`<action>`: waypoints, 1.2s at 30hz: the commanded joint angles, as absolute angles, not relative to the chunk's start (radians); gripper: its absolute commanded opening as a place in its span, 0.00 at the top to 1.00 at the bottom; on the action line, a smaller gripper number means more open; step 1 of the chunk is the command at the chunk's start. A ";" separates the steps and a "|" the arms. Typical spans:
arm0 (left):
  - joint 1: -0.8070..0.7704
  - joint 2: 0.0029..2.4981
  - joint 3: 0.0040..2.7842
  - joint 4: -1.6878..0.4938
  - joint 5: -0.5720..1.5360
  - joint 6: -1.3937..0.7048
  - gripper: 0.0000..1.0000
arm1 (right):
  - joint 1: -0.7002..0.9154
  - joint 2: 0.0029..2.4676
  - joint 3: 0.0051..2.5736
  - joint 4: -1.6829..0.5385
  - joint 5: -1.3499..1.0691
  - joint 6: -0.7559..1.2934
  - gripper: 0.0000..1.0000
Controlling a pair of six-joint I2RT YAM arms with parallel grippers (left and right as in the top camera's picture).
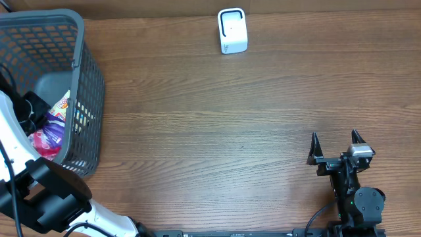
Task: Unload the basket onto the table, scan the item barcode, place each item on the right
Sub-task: 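Grasp the purple-red snack bag in the basket with the left gripper, then lift the snack bag out and carry it toward the scanner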
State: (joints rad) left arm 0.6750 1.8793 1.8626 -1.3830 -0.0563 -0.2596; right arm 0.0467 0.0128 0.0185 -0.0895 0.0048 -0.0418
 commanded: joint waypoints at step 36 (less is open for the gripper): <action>-0.044 1.439 1.923 -1.484 0.315 -0.287 0.96 | 0.052 0.003 0.008 -0.083 0.006 -0.046 0.00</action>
